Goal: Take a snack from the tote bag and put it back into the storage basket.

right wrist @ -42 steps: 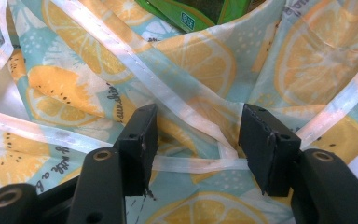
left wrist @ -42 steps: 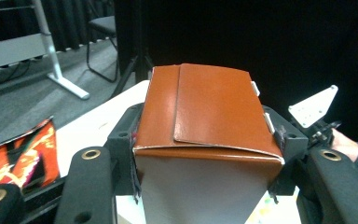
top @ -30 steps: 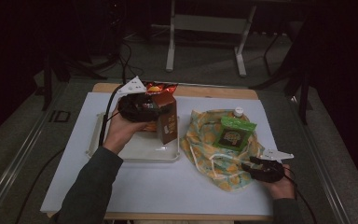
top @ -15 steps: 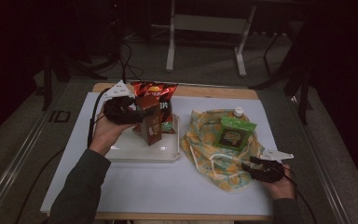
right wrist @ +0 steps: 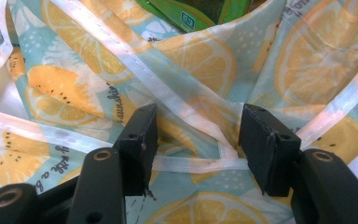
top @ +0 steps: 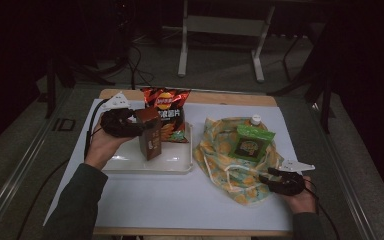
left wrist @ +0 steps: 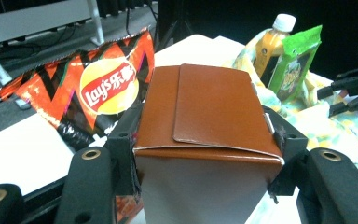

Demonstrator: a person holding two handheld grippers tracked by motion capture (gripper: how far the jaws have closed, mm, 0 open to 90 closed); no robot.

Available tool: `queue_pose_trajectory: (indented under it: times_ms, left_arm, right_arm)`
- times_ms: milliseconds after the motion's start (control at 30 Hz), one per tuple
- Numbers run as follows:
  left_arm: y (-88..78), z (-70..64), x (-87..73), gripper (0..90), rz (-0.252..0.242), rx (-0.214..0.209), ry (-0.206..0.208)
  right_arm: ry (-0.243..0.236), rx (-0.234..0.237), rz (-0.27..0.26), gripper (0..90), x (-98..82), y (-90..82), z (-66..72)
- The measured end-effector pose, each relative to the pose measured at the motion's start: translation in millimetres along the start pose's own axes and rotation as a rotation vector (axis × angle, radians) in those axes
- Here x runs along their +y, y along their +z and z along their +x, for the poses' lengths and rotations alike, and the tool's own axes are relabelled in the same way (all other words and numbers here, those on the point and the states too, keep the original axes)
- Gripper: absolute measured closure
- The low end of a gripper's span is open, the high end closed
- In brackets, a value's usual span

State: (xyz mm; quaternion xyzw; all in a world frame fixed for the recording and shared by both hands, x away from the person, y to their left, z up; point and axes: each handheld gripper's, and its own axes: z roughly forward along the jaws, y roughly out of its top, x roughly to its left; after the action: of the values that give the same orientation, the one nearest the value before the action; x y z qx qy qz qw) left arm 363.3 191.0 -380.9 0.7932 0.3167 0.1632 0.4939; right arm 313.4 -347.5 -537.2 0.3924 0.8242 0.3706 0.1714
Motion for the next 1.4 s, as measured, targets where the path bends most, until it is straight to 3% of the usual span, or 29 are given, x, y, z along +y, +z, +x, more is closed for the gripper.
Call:
queue_pose_trajectory:
  times_ms: [367,533,700,1067,1233,1400]
  left_arm:
    - [-14.0,1.3,-10.0,42.3,0.062,0.024,0.031]
    - [-11.5,-0.7,-13.8,42.3,0.107,0.021,0.055]
    - [0.0,-5.2,-16.1,42.1,0.165,-0.015,0.091]
    - [22.4,-15.9,-10.7,40.6,0.137,-0.060,0.102]
    - [43.3,-24.4,-7.8,38.4,0.138,-0.112,0.105]
    - [60.8,-29.9,-5.7,37.4,0.145,-0.136,0.103]
  right_arm:
    - [-0.002,-0.001,-0.001,46.9,0.0,0.1,-0.1]
    - [-0.002,-0.001,-0.001,46.9,0.0,0.1,-0.1]
    - [-0.001,-0.001,-0.001,46.9,0.0,0.1,0.2]
    - [0.000,0.001,0.000,46.8,0.0,0.0,-0.1]
    - [0.002,0.002,0.000,46.8,0.0,0.0,-0.2]
    - [0.001,0.002,0.001,46.8,0.0,-0.1,-0.3]
